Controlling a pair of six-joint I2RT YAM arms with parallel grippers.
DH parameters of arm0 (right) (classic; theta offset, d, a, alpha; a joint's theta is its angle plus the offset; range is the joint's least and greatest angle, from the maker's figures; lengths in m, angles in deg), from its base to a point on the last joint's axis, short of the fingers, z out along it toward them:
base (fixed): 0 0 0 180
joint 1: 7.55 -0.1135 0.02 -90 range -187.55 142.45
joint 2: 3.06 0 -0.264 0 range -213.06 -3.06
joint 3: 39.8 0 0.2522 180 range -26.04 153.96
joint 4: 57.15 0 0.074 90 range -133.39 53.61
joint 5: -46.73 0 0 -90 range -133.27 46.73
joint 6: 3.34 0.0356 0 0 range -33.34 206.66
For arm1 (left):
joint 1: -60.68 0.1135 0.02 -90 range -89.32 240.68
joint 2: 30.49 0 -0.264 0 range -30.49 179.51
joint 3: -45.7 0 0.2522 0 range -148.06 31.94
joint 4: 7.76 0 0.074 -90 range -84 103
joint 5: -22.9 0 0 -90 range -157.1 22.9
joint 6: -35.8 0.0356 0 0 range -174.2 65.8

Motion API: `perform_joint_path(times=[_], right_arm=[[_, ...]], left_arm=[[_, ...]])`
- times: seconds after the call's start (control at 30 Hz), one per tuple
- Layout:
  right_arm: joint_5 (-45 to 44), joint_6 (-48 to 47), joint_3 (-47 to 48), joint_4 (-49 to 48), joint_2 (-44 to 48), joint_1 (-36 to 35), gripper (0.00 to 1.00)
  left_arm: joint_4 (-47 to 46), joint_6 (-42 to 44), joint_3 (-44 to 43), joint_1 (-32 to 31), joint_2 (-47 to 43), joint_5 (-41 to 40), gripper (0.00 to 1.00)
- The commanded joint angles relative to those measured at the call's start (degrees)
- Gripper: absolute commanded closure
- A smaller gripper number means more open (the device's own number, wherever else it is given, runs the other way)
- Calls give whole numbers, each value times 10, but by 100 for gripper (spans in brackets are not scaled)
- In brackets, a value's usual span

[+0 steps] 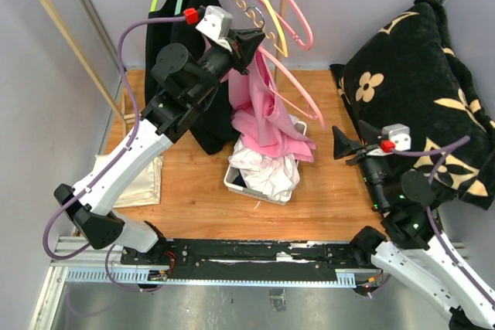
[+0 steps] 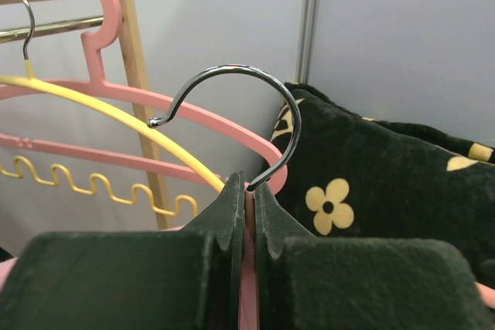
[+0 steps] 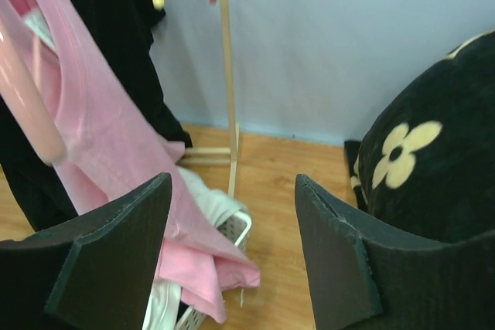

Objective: Remove the t-shirt from the hanger

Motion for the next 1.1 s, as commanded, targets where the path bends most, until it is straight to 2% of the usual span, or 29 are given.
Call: perform_joint_path(times=[0.0, 0.17, 0.33, 0.43, 0.7, 1.0, 1.07], right_arm=[[-7, -44, 61, 32, 29, -6, 34], [54, -63, 123, 59, 29, -5, 35], [144, -61, 235, 157, -48, -6, 37], [183, -49, 270, 180, -93, -6, 36], [257, -9, 287, 176, -176, -6, 35], [264, 5, 277, 162, -215, -6, 36], [263, 6, 270, 156, -221, -6, 41]], left_arm=[[-47, 15, 19, 7, -26, -3, 100], [-49, 8, 47, 6, -23, 6, 100], [-56, -5, 69, 4, -13, 21, 100], [-60, -4, 84, -3, -11, 17, 99], [-64, -6, 98, -23, -4, 15, 100], [-66, -4, 100, -43, -1, 13, 100], [-69, -7, 103, -48, -4, 17, 99]])
